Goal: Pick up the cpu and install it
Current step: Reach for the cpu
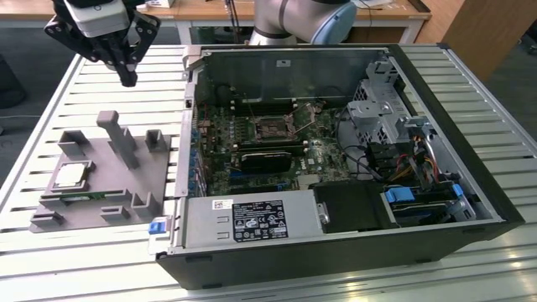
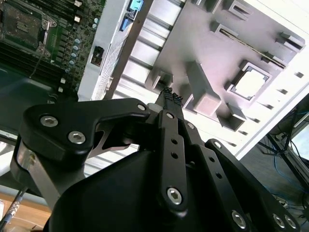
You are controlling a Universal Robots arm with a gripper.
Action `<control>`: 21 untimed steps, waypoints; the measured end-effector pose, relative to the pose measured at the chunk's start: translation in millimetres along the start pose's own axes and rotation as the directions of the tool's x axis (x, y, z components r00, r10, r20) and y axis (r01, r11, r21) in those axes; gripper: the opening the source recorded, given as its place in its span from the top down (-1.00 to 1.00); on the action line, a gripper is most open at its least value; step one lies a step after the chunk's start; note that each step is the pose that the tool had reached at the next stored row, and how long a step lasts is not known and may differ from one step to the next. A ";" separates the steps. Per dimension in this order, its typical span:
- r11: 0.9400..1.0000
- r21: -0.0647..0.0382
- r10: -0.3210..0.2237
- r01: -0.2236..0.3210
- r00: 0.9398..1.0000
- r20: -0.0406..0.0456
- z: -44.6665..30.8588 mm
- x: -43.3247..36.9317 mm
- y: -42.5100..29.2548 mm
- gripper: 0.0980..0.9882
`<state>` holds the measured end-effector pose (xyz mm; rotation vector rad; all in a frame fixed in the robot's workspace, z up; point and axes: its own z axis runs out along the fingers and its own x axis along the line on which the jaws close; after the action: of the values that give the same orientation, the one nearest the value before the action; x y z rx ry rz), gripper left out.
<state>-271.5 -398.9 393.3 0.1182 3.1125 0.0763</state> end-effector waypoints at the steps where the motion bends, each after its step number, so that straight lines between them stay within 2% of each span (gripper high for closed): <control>1: 1.000 0.000 0.000 0.000 1.000 0.000 0.0 1.0 -0.1 0.98; 21: 1.000 0.000 0.000 0.000 1.000 0.000 -0.8 27.1 -2.7 0.98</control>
<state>-298.7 -399.6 393.3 0.1182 3.1125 0.0763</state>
